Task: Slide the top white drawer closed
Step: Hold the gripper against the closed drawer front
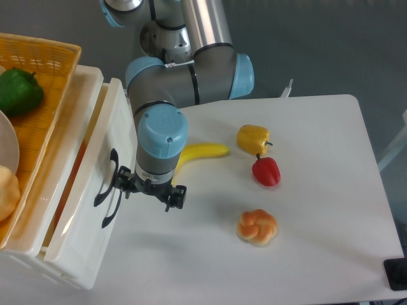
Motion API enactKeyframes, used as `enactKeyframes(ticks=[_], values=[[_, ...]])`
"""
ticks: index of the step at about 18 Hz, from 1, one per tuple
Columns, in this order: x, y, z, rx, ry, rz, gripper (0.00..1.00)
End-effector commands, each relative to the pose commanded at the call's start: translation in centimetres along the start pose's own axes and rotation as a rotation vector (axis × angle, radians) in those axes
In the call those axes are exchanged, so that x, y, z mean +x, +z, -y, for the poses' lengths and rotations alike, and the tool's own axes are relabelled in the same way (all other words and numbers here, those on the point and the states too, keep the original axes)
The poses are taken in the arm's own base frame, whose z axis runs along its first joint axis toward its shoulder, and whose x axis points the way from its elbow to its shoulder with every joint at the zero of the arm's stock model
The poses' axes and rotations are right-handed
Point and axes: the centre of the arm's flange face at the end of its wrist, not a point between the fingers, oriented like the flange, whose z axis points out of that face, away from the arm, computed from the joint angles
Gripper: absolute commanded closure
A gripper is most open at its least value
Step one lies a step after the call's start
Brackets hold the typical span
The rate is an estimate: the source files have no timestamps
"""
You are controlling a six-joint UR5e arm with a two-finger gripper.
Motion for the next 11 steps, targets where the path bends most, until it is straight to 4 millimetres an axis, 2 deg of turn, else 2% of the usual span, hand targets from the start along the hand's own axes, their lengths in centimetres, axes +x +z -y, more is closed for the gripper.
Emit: enactKeyframes(ticks=[11], values=[[0.16,-0.36,-0.04,0.006,0.001,-0.002,0.00]])
